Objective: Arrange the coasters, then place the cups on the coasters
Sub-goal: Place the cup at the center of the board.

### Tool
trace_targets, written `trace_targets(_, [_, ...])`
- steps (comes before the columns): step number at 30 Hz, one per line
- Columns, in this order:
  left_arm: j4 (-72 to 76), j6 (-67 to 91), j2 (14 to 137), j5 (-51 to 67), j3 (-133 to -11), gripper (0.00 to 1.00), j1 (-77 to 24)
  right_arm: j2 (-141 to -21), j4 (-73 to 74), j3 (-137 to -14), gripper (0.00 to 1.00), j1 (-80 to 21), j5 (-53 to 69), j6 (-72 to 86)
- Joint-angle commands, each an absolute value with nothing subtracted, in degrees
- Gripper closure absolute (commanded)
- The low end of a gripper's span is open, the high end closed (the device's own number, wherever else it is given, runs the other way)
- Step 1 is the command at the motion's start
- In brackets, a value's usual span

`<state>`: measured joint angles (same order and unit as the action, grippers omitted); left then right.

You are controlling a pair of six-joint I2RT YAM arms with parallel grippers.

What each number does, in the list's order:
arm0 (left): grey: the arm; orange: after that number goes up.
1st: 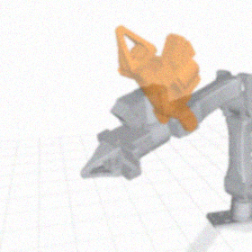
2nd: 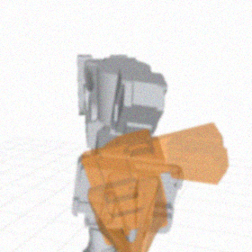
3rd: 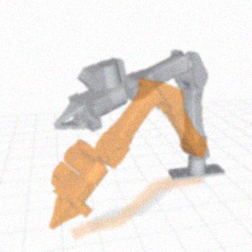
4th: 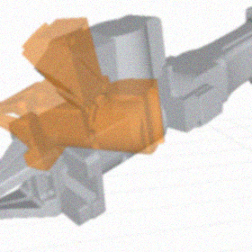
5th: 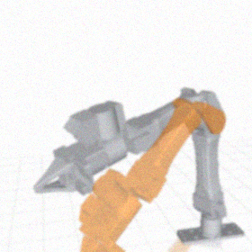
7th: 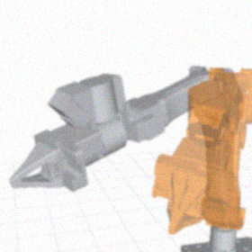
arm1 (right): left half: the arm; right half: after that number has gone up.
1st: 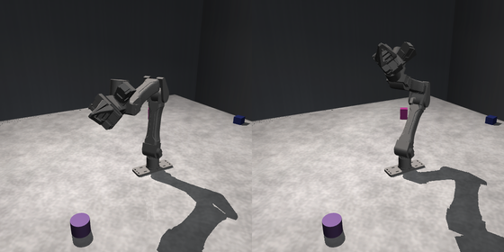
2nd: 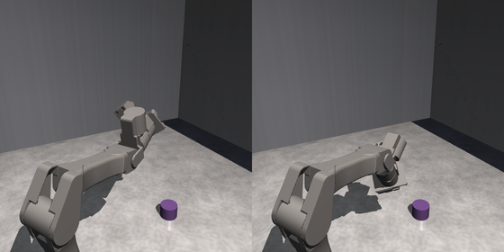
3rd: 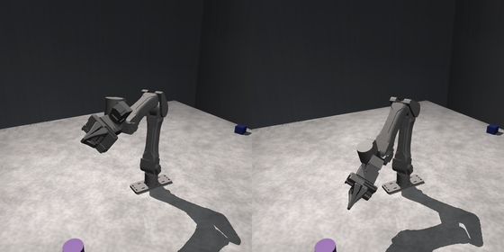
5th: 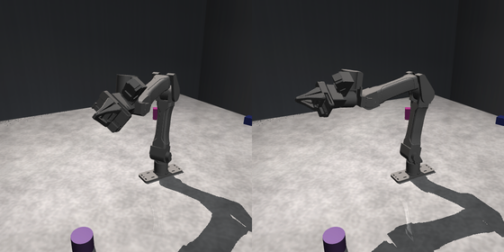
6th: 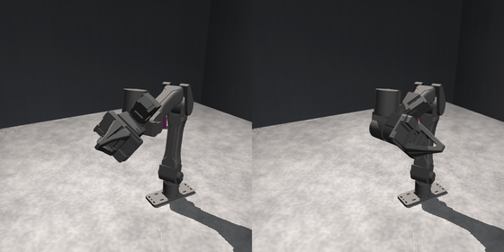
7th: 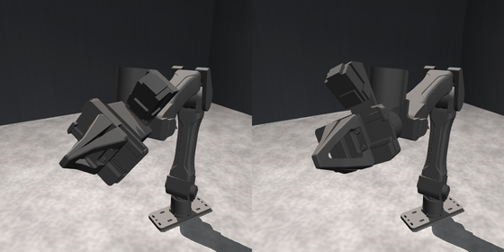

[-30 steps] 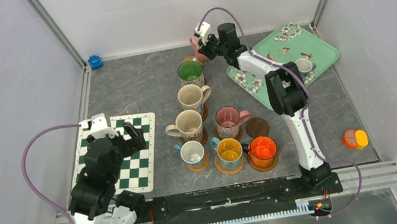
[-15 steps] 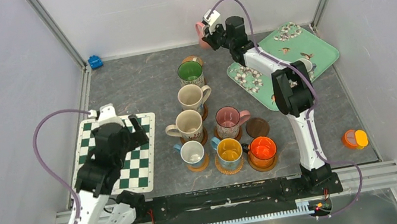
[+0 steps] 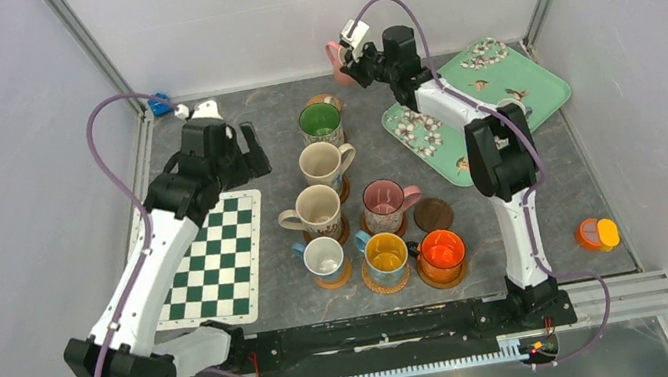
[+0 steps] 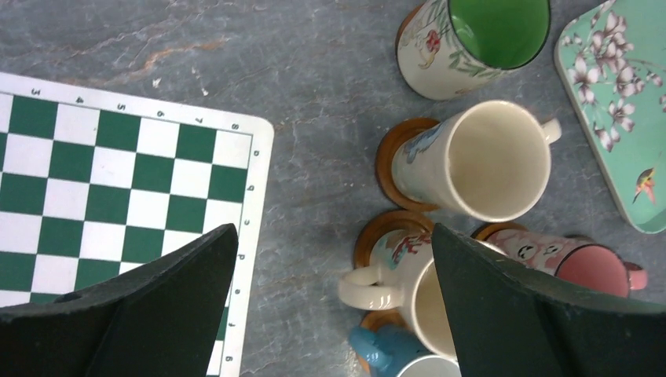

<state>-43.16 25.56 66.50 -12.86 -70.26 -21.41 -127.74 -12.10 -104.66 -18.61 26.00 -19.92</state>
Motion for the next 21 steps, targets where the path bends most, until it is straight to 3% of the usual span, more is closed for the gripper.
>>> trace_targets(1, [-39.9,28.1,72.0,-10.1,-77.8,0.01,-21.3,-121.4,-13.3,-107.3,1.0,-17.8,26.1,-29.4])
trace_targets(21, [-34.8,32.2,87.1,-5.3,-84.3,0.03,-12.5,-125.2,2.3,-110.2,1.0,-19.2,22.2,-40.4])
